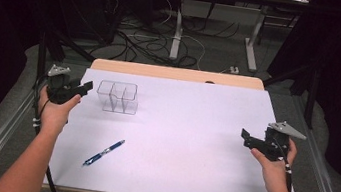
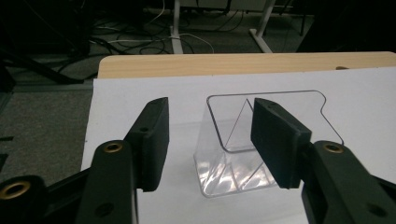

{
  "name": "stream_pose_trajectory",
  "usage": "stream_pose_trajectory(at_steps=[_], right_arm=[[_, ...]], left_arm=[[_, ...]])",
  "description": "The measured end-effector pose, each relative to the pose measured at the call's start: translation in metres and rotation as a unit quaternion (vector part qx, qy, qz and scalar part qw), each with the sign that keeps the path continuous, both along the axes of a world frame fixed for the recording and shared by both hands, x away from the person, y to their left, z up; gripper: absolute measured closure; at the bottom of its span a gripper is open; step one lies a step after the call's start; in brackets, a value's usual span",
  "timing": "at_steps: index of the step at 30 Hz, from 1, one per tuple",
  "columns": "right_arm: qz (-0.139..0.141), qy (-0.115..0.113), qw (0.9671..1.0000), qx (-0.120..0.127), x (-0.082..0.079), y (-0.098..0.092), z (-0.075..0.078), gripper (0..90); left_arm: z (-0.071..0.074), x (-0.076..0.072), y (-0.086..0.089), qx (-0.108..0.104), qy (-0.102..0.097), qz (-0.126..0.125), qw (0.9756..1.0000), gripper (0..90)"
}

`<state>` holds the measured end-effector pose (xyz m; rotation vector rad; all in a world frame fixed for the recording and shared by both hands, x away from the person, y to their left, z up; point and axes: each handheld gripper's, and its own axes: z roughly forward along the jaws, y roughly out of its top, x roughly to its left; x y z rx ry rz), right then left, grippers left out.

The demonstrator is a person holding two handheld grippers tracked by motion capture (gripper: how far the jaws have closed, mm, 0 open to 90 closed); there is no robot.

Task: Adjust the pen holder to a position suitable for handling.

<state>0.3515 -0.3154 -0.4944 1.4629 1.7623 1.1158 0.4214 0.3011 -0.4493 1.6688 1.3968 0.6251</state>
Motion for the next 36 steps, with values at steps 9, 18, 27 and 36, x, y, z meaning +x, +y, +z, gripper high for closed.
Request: stream_pose_trajectory(at_steps=[9,18,27,36], right_arm=[[0.001,-0.001,1.0000,0.002,0.000,0.001,-0.001,6.2],[0.002,0.000,1.0000,0.000,0.001,0.001,-0.002,6.5],[0.000,0.004,1.0000,0.005,0.001,0.001,-0.003,6.5],[0.000,0.011,0.9999,0.011,0.002,0.002,-0.005,6.5]], left_arm=[[0.000,0.019,-0.001,0.000,0.022,0.000,0.9998,65.2],[-0.002,0.039,-0.007,0.017,0.032,0.007,0.9993,86.8],[-0.021,0.057,-0.001,0.010,0.047,0.002,0.9988,89.8],[-0.039,0.070,0.009,-0.016,0.080,0.001,0.9967,89.9]])
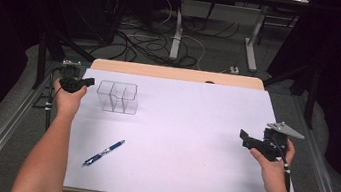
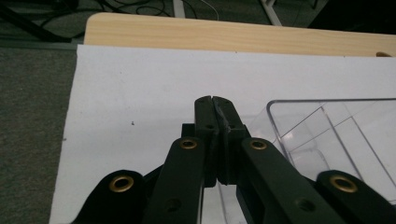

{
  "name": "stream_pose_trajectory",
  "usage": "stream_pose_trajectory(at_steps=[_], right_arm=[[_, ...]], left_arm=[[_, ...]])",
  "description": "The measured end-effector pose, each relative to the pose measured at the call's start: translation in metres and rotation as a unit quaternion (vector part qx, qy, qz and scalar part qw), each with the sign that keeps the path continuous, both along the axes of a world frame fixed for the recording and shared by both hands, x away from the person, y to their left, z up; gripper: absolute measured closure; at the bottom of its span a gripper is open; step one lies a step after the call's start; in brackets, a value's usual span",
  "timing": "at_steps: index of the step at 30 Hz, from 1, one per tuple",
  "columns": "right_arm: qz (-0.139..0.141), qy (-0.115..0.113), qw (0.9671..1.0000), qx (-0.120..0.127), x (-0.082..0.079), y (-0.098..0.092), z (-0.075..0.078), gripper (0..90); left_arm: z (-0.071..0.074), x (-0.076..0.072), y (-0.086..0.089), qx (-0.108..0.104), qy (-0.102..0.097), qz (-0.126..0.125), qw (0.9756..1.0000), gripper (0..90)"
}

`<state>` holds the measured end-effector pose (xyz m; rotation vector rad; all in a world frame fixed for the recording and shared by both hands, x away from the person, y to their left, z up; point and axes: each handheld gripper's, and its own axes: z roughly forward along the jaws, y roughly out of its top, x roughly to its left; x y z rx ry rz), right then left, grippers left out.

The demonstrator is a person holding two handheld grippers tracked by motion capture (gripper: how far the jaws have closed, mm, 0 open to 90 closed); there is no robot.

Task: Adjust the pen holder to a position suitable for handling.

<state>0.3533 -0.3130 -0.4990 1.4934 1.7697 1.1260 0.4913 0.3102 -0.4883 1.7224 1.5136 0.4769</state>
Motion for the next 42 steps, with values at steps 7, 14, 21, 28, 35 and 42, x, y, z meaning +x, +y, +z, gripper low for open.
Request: stream_pose_trajectory(at_steps=[7,14,21,28,35,42], right_arm=[[-0.002,0.002,1.0000,0.000,0.000,0.001,0.000,6.5],[-0.002,-0.001,1.0000,0.002,0.001,-0.001,-0.001,6.5],[0.001,0.003,1.0000,0.004,0.001,-0.002,-0.001,6.5],[0.001,0.007,1.0000,0.007,0.001,0.001,-0.002,6.5],[0.005,0.007,1.0000,0.004,0.002,0.002,-0.003,6.5],[0.002,0.009,0.9999,0.009,0.001,0.001,-0.002,6.6]], left_arm=[[-0.010,0.003,-0.004,-0.008,0.015,-0.011,0.9998,89.9],[-0.014,0.006,-0.012,-0.005,0.011,-0.041,0.9991,90.0],[-0.016,0.005,-0.014,-0.007,0.018,-0.048,0.9987,90.0],[-0.015,0.004,-0.027,-0.011,0.023,-0.064,0.9976,90.0],[-0.013,0.001,-0.055,-0.020,0.024,-0.087,0.9957,90.0],[-0.012,-0.002,-0.080,-0.034,0.034,-0.100,0.9938,90.0]])
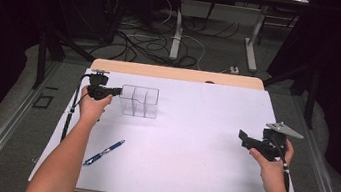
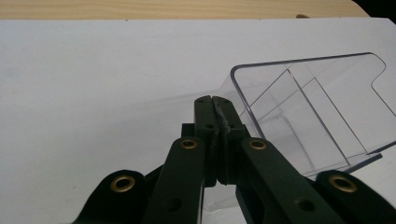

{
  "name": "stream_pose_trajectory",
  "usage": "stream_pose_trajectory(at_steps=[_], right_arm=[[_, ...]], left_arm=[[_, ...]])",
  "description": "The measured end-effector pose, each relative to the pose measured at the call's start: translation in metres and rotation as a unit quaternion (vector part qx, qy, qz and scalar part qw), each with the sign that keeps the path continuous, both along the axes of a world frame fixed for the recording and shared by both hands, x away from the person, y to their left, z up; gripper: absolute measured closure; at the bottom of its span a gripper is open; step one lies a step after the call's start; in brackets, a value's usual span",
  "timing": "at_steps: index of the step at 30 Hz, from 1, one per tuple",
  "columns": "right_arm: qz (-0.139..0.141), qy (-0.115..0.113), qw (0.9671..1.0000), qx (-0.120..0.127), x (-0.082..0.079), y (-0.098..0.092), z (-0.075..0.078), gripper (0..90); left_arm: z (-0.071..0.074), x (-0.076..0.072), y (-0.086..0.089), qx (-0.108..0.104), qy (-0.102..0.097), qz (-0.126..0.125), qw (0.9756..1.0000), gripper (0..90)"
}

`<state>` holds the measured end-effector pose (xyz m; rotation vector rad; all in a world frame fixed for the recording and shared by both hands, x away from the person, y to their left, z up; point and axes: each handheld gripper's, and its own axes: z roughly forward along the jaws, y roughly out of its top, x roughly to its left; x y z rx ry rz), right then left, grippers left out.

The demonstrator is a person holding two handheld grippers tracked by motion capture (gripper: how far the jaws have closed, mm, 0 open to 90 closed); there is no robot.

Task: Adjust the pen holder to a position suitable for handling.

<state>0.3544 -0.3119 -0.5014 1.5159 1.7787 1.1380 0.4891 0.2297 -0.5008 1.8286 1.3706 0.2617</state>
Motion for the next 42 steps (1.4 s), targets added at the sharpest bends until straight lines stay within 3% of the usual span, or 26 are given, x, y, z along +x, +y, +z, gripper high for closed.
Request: stream_pose_trajectory(at_steps=[16,18,20,27,37,42], right_arm=[[0.003,0.000,1.0000,-0.003,-0.001,-0.001,0.000,6.7],[-0.003,-0.012,0.9999,-0.002,0.001,0.001,-0.002,6.7],[0.002,0.000,1.0000,-0.001,-0.001,0.000,-0.001,6.7],[0.003,0.000,1.0000,-0.002,0.000,-0.001,-0.002,6.7],[0.006,0.000,1.0000,-0.003,0.000,0.000,-0.002,7.0],[0.003,0.004,1.0000,-0.001,0.000,0.000,-0.002,7.0]], left_arm=[[0.001,-0.006,-0.058,-0.022,0.006,-0.004,0.9997,90.0],[0.002,-0.006,-0.064,-0.021,0.007,-0.009,0.9997,90.0],[0.002,-0.007,-0.071,-0.025,0.006,-0.005,0.9997,90.0],[0.000,-0.011,-0.096,-0.030,0.002,-0.018,0.9994,90.0],[-0.001,-0.017,-0.109,-0.021,0.007,-0.038,0.9990,90.0],[-0.002,-0.021,-0.108,-0.030,0.008,-0.037,0.9988,90.0]])
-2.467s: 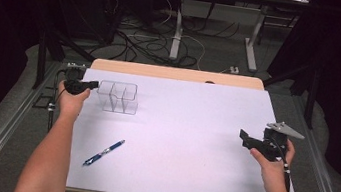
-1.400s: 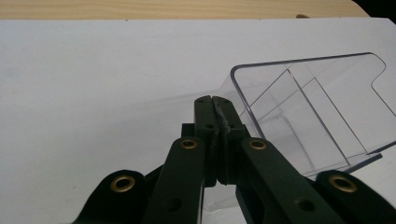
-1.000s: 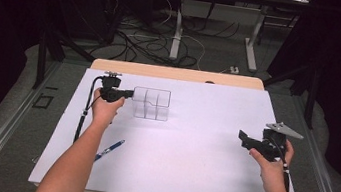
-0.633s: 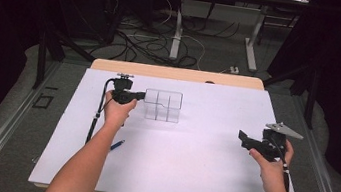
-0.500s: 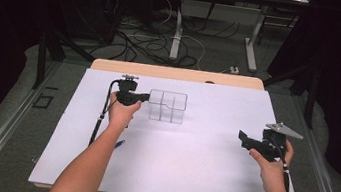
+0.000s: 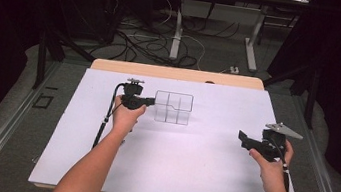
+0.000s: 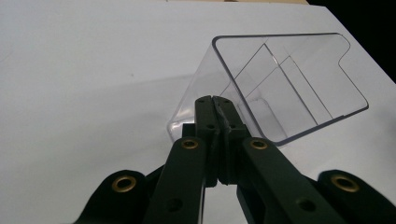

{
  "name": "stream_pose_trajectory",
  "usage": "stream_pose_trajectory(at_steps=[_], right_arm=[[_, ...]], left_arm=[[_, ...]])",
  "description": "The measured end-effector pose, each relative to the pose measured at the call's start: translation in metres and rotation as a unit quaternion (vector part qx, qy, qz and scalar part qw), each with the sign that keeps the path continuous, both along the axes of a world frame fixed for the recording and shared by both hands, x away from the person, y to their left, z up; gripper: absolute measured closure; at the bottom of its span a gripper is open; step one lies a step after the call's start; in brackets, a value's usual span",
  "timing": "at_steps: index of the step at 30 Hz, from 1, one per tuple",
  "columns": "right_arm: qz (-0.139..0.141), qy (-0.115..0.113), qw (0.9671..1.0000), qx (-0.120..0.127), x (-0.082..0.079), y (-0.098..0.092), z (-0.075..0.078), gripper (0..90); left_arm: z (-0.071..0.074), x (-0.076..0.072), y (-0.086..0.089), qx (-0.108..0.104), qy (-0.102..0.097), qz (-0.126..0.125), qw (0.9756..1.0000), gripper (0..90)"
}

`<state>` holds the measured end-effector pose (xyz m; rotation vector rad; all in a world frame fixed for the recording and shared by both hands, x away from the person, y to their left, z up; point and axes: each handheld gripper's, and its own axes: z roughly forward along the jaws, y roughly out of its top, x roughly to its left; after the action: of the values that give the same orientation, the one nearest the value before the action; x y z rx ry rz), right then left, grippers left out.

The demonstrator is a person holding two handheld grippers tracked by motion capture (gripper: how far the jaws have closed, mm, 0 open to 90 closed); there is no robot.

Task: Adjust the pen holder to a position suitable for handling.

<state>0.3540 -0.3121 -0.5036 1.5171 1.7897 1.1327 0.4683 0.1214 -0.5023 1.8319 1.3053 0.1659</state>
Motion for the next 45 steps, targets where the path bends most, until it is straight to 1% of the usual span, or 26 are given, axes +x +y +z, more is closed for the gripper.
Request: stream_pose_trajectory(at_steps=[5,8,9,11,12,13,14,15,19,20,21,22,23,26,30,31,34,35,37,38,39,40,41,43,44,45], right_arm=[[0.002,-0.003,1.0000,-0.001,0.000,0.000,0.000,7.0],[-0.001,0.000,1.0000,0.002,0.000,0.000,0.000,7.0],[-0.001,-0.001,1.0000,0.001,0.000,0.000,0.000,7.0],[-0.001,-0.004,1.0000,-0.001,0.000,-0.001,0.000,7.0],[-0.001,-0.004,1.0000,-0.001,0.000,-0.001,0.000,7.0],[0.000,-0.005,1.0000,-0.002,0.000,-0.001,0.000,7.0],[0.000,-0.005,1.0000,-0.002,0.000,-0.001,0.000,7.0],[-0.002,-0.003,1.0000,-0.003,-0.001,-0.001,0.001,7.0],[-0.001,-0.004,1.0000,0.001,-0.001,-0.001,0.002,7.1],[-0.002,-0.005,1.0000,0.000,-0.001,-0.001,0.002,7.0],[-0.002,-0.005,1.0000,0.000,-0.001,-0.001,0.002,7.0],[0.000,-0.006,1.0000,0.000,-0.001,-0.001,0.002,7.0],[0.000,-0.007,1.0000,-0.001,-0.001,-0.001,0.002,7.0],[0.000,-0.008,1.0000,-0.001,-0.001,-0.001,0.002,7.0],[-0.003,-0.006,1.0000,0.003,-0.002,0.000,0.002,7.0],[-0.002,-0.007,1.0000,0.002,-0.002,0.000,0.003,7.0],[-0.002,-0.007,1.0000,0.001,-0.002,0.000,0.003,7.0],[-0.002,-0.007,1.0000,0.001,-0.002,0.000,0.003,7.0],[-0.001,-0.008,1.0000,0.000,-0.002,0.000,0.003,7.0],[-0.001,-0.008,1.0000,-0.001,-0.002,0.000,0.003,7.0],[-0.001,-0.008,1.0000,-0.001,-0.002,0.000,0.003,7.0],[-0.001,-0.008,1.0000,-0.001,-0.002,0.000,0.003,7.0],[-0.001,-0.007,1.0000,-0.001,-0.002,0.000,0.003,7.0],[-0.001,-0.009,1.0000,-0.003,-0.002,0.000,0.003,7.0],[-0.001,-0.008,1.0000,-0.002,-0.002,0.000,0.003,7.0],[0.000,-0.009,0.9999,-0.004,-0.002,0.000,0.003,7.0]], left_arm=[[0.000,-0.002,0.000,-0.001,0.002,-0.001,1.0000,89.9],[0.003,-0.004,0.002,0.002,-0.006,-0.006,1.0000,88.9],[0.005,-0.005,0.002,-0.004,-0.007,-0.004,1.0000,87.9],[0.008,-0.007,0.004,-0.001,-0.016,-0.001,0.9999,83.8],[0.011,-0.008,0.005,-0.001,-0.019,0.000,0.9998,83.8],[0.013,-0.009,0.007,-0.001,-0.022,0.001,0.9998,79.9],[0.015,-0.010,0.008,-0.002,-0.026,0.002,0.9997,79.9],[0.017,-0.011,0.011,-0.001,-0.029,0.000,0.9996,76.4],[0.024,-0.016,0.017,0.001,-0.041,0.001,0.9992,71.7],[0.025,-0.017,0.019,-0.001,-0.043,0.001,0.9991,68.3],[0.027,-0.018,0.020,-0.002,-0.046,0.000,0.9989,68.3],[0.028,-0.020,0.021,0.000,-0.047,-0.001,0.9989,66.3],[0.030,-0.021,0.022,0.003,-0.050,-0.002,0.9987,61.1],[0.034,-0.027,0.026,0.012,-0.059,-0.006,0.9982,57.2],[0.040,-0.033,0.031,0.012,-0.072,-0.011,0.9973,49.0],[0.043,-0.035,0.033,0.014,-0.072,-0.018,0.9972,47.7],[0.046,-0.040,0.038,0.009,-0.076,-0.020,0.9969,41.4],[0.048,-0.041,0.040,0.011,-0.077,-0.023,0.9967,41.4],[0.051,-0.045,0.044,0.024,-0.081,-0.028,0.9960,38.5],[0.051,-0.047,0.044,0.024,-0.087,-0.023,0.9956,37.2],[0.053,-0.049,0.047,0.032,-0.079,-0.032,0.9959,35.4],[0.054,-0.051,0.048,0.035,-0.085,-0.032,0.9953,34.3],[0.056,-0.054,0.050,0.038,-0.085,-0.040,0.9949,33.8],[0.059,-0.058,0.054,0.040,-0.088,-0.043,0.9944,32.7],[0.059,-0.060,0.056,0.042,-0.096,-0.044,0.9935,31.7],[0.061,-0.063,0.059,0.047,-0.098,-0.045,0.9931,30.2]])
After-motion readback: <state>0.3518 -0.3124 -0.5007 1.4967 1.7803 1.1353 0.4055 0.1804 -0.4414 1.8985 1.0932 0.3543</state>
